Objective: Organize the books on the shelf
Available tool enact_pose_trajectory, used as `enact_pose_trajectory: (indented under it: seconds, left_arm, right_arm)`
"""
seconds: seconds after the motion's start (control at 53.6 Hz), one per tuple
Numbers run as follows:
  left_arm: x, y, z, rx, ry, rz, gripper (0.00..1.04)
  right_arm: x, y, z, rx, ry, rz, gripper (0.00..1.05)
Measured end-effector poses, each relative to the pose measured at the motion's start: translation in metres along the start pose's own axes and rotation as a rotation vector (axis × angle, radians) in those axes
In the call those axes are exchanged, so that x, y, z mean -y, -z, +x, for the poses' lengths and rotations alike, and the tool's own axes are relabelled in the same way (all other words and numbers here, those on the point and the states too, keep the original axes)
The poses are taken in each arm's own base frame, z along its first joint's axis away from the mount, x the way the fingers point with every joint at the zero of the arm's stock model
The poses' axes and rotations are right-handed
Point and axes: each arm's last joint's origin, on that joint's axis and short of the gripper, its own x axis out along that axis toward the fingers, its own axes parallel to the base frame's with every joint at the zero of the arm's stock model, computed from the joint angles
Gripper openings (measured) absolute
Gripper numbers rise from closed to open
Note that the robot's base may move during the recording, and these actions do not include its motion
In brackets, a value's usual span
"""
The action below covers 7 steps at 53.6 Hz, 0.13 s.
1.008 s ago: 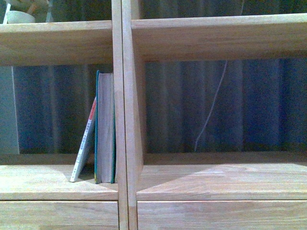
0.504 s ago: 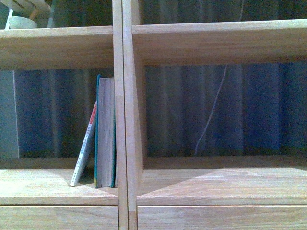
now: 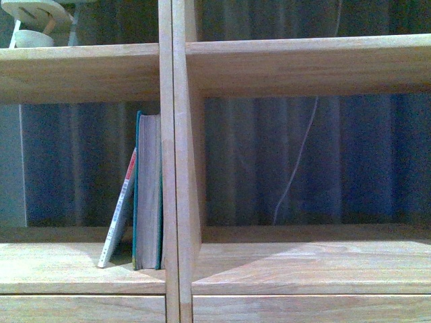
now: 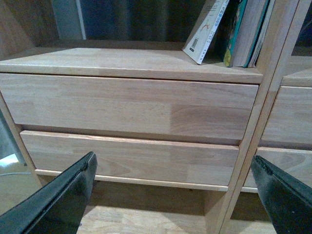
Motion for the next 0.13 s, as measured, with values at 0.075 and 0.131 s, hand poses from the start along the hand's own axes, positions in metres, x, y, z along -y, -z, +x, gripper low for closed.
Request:
enact_pose_trajectory:
  seconds: [0.075, 0.131]
  left_arm:
    - [0.0000, 0.0000, 0.0000, 0.000, 0.000, 0.000, 0.97]
    - [0.0000, -0.0001, 0.0000, 0.000, 0.000, 0.000, 0.97]
  right_arm:
    - [0.0000, 0.0000, 0.0000, 0.000, 0.000, 0.000, 0.98]
    - [0.0000, 0.0000, 0.0000, 0.000, 0.000, 0.000, 0.98]
